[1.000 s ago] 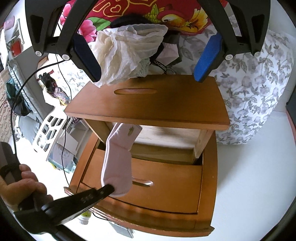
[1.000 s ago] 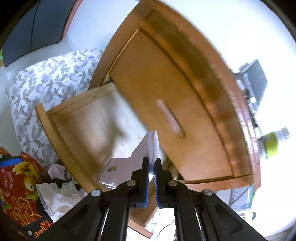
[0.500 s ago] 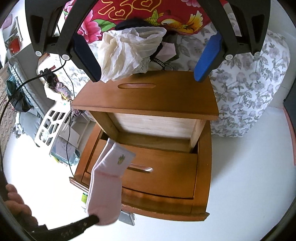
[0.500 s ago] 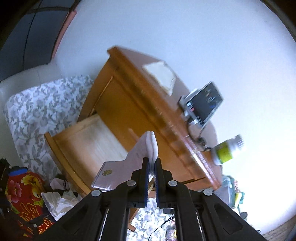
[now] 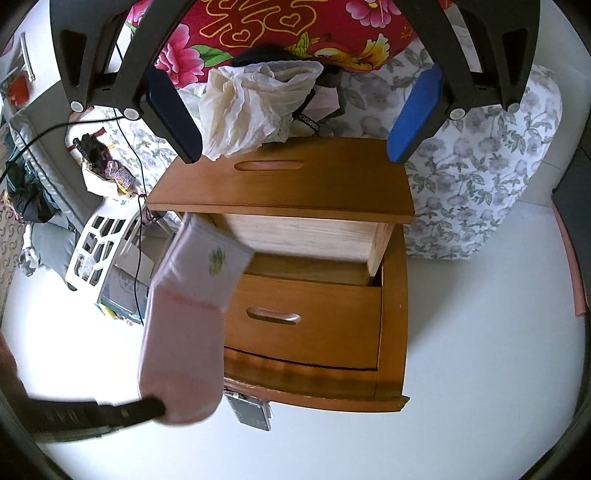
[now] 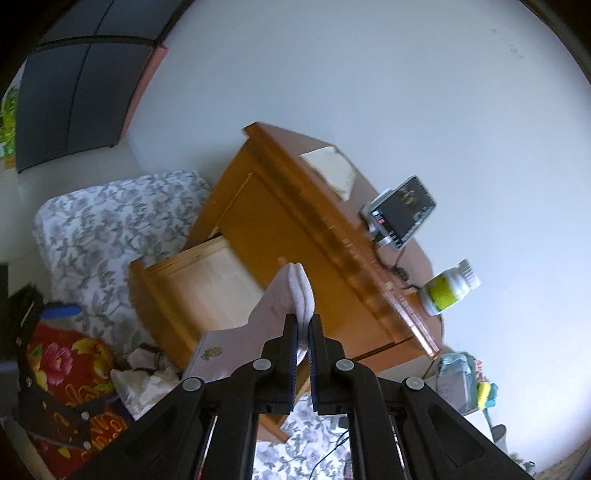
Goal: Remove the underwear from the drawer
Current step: 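Lower the pink sock onto the clothes pile and open the right gripper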
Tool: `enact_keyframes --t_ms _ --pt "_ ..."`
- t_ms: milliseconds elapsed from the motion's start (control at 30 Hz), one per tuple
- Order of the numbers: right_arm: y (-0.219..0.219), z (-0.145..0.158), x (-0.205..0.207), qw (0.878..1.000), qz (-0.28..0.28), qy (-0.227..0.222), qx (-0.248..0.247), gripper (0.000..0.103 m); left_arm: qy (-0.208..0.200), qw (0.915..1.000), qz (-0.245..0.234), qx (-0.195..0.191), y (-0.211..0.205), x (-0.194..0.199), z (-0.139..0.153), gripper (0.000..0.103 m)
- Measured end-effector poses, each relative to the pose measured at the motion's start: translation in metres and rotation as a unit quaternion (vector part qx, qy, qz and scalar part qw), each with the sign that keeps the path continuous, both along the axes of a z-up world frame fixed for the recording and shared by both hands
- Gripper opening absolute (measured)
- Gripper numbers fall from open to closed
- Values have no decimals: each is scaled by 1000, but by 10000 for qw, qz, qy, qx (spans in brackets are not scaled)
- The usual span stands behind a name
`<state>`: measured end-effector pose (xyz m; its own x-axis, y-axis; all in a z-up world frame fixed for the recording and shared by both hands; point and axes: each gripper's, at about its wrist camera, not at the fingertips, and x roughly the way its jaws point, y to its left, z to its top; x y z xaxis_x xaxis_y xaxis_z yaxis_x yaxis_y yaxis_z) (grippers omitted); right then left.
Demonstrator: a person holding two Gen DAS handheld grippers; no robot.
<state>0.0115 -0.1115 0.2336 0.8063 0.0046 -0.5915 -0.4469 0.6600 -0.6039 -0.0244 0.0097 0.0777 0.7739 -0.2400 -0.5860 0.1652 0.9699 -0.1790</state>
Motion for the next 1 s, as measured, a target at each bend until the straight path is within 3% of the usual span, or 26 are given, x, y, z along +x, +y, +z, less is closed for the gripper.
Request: enact_keyframes --t_ms 333,1000 --pt "-11 -63 -15 9975 140 643 263 6 46 9998 3 190 -7 -7 3 100" --pt "-14 -202 21 9751 -103 2088 740 6 599 9978 146 255 4 12 -32 100"
